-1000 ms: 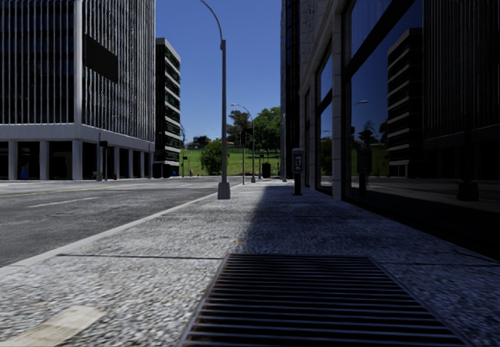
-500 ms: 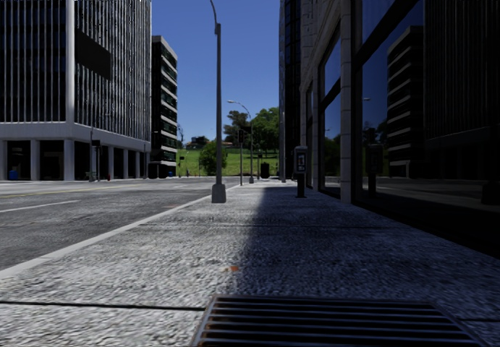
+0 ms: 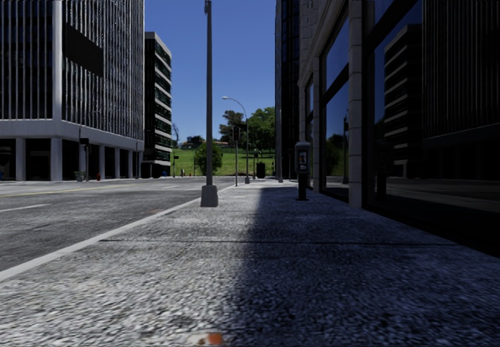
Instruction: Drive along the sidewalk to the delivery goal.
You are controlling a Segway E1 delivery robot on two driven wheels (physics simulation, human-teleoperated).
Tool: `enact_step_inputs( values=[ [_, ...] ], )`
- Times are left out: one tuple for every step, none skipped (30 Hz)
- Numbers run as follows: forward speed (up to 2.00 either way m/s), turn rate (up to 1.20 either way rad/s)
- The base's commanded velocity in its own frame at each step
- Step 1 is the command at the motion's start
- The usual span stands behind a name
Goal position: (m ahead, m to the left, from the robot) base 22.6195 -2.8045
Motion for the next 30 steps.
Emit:
enact_step_inputs(
  values=[
    [2.00,0.00],
    [2.00,0.00],
    [2.00,0.00],
    [2.00,0.00],
    [2.00,0.00],
    [2.00,0.00],
    [2.00,0.00],
    [2.00,0.00],
    [2.00,0.00],
    [2.00,0.00],
    [2.00,0.00],
    [2.00,0.00],
    [2.00,0.00],
    [2.00,0.00],
    [2.00,0.00],
    [2.00,0.00],
    [2.00,0.00],
    [2.00,0.00],
    [2.00,0.00],
    [2.00,0.00],
    [2.00,0.00],
    [2.00,0.00],
    [2.00,0.00],
    [2.00,0.00],
    [2.00,0.00],
    [2.00,0.00],
    [2.00,0.00],
    [2.00,0.00],
    [2.00,0.00],
    [2.00,0.00]
  ],
)
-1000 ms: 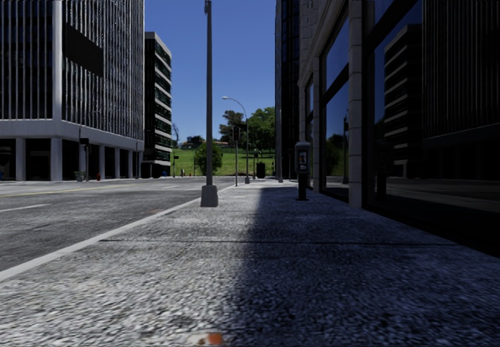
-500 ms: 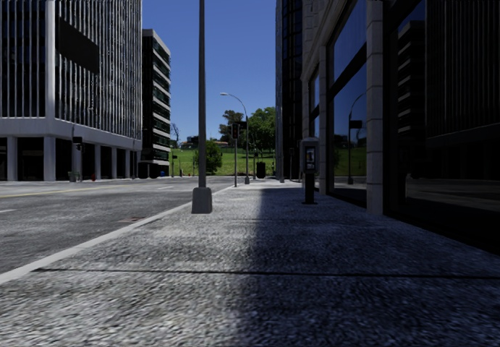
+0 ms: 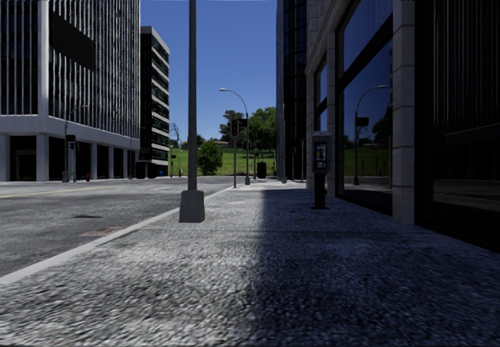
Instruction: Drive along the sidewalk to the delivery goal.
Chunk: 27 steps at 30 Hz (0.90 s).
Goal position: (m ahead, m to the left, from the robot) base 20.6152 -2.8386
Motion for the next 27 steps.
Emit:
enact_step_inputs(
  values=[
    [2.00,0.00],
    [2.00,0.00],
    [2.00,0.00],
    [2.00,0.00],
    [2.00,0.00],
    [2.00,0.00],
    [2.00,0.00],
    [2.00,0.00],
    [2.00,0.00],
    [2.00,0.00],
    [2.00,0.00],
    [2.00,0.00],
    [2.00,0.00],
    [2.00,0.00],
    [2.00,0.00],
    [2.00,0.00],
    [2.00,0.00],
    [2.00,0.00],
    [2.00,0.00],
    [2.00,0.00],
    [2.00,0.00],
    [2.00,0.00],
    [2.00,-0.04],
    [2.00,-0.06],
    [2.00,-0.06],
    [2.00,-0.07],
    [2.00,-0.07]
  ],
)
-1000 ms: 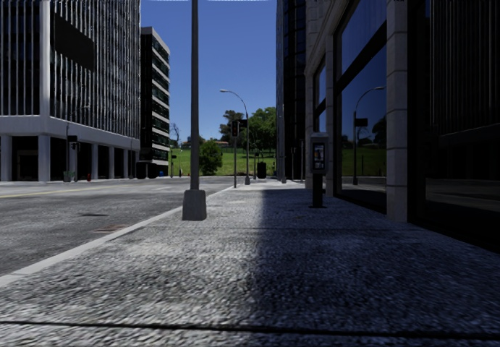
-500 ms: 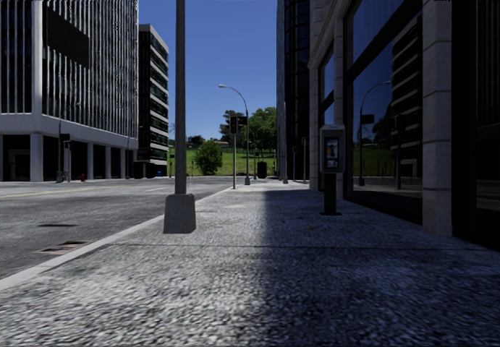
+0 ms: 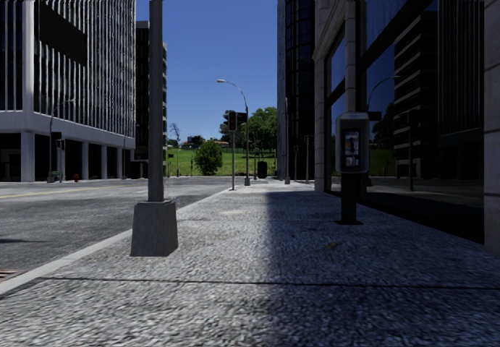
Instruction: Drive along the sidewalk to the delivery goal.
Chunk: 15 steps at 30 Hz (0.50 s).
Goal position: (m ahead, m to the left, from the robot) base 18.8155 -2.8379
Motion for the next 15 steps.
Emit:
enact_step_inputs(
  values=[
    [2.00,-0.07],
    [2.00,-0.07],
    [2.00,-0.07],
    [2.00,-0.07],
    [2.00,-0.07],
    [2.00,-0.07],
    [2.00,-0.07],
    [2.00,-0.07],
    [2.00,-0.07],
    [2.00,-0.07],
    [2.00,-0.07],
    [2.00,-0.07],
    [2.00,-0.14],
    [2.00,-0.19],
    [2.00,-0.20]
  ],
)
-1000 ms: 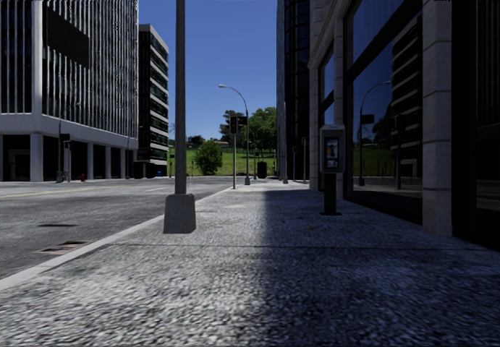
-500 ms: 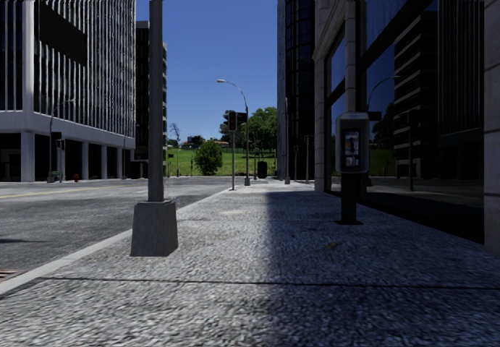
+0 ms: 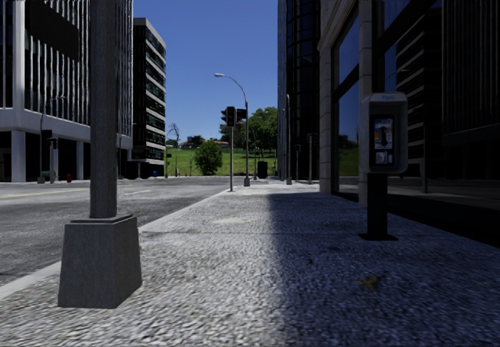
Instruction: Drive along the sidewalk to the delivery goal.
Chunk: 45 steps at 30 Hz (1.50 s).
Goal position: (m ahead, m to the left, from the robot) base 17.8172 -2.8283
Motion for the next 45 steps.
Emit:
enact_step_inputs(
  values=[
    [2.00,-0.20],
    [2.00,-0.20],
    [2.00,-0.20],
    [2.00,-0.20],
    [2.00,-0.20],
    [2.00,-0.20],
    [2.00,-0.20],
    [2.00,-0.20],
    [2.00,-0.20],
    [2.00,-0.23],
    [2.00,-0.32],
    [2.00,-0.32],
    [2.00,-0.36],
    [2.00,-0.37],
    [2.00,-0.37],
    [2.00,-0.37],
    [2.00,-0.35],
    [2.00,-0.30],
    [2.00,-0.04],
    [2.00,0.00],
    [2.00,0.00],
    [2.00,0.00],
    [2.00,0.00],
    [2.00,0.00],
    [2.00,0.00],
    [2.00,0.00],
    [2.00,0.00],
    [2.00,0.00],
    [2.00,0.00],
    [2.00,0.00],
    [2.00,0.00],
    [2.00,0.00],
    [2.00,0.00],
    [2.00,0.00],
    [2.00,0.00],
    [2.00,0.00],
    [2.00,0.00],
    [2.00,0.00],
    [2.00,0.00],
    [2.00,0.00],
    [2.00,0.00],
    [2.00,0.00],
    [2.00,0.00],
    [2.00,0.00],
    [2.00,0.00]
  ],
)
